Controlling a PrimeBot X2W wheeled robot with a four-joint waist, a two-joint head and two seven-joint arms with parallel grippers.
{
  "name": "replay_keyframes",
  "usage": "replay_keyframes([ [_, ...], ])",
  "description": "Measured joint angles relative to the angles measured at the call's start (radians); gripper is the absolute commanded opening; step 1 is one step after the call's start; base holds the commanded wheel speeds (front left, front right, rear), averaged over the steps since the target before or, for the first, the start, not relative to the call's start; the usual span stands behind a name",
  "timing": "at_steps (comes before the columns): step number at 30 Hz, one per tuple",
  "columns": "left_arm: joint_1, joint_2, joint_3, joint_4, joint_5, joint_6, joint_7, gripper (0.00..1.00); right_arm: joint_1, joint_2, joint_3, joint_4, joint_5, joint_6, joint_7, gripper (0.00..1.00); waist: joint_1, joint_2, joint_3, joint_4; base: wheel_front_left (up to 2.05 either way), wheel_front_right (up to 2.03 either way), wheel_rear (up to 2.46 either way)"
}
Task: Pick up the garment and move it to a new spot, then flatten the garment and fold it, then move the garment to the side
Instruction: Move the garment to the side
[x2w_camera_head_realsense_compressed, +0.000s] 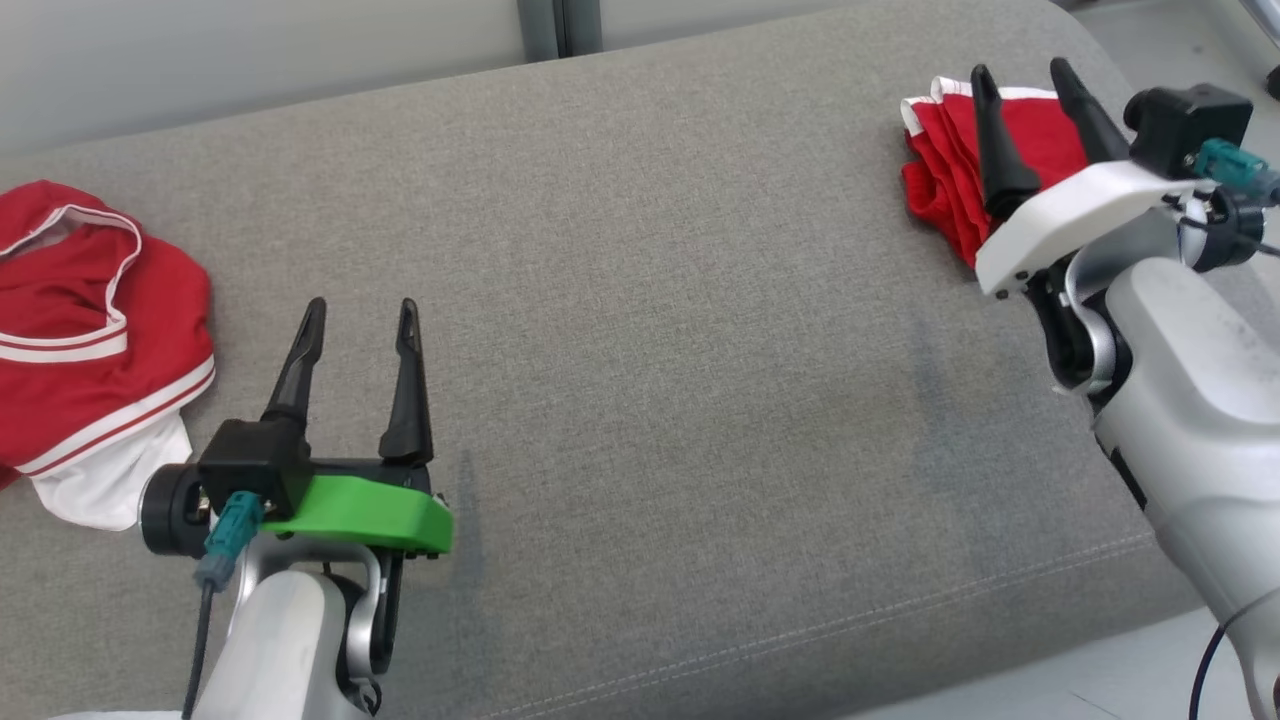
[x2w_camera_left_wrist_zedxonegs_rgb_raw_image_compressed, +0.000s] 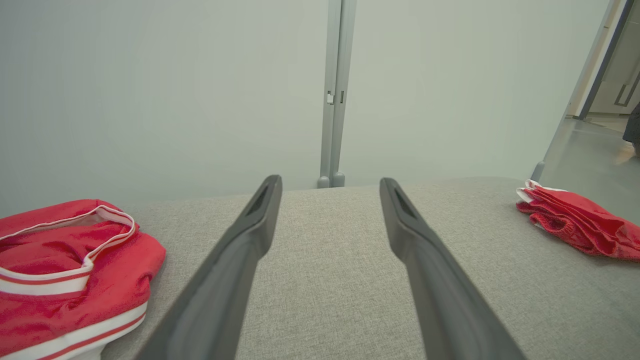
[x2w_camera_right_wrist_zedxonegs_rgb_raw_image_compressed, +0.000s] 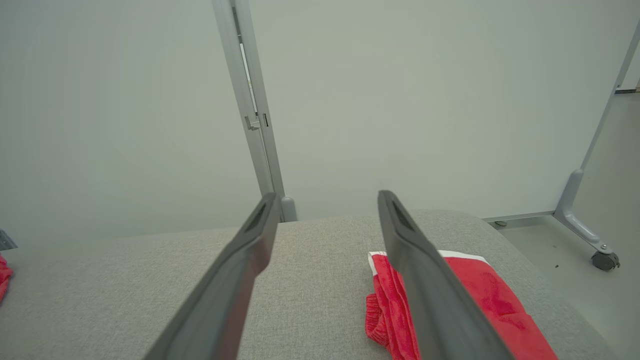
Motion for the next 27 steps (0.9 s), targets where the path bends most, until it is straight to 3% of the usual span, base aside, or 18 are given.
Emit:
replay_keyframes([
  [10, 0.087, -0.001, 0.118, -0.02, -0.011, 0.001, 0.0, 1.0, 0.198, 0.044, -0.032, -0.137, -0.065, -0.014, 0.0, 1.0, 0.0, 0.0, -0.069, 0.028, 0.0, 0.0, 0.0],
  [27, 0.234, -0.001, 0.149, -0.013, -0.044, 0.004, 0.0, 1.0, 0.436, 0.085, -0.073, -0.272, -0.162, -0.023, 0.0, 1.0, 0.0, 0.0, -0.136, 0.068, 0.0, 0.0, 0.0],
])
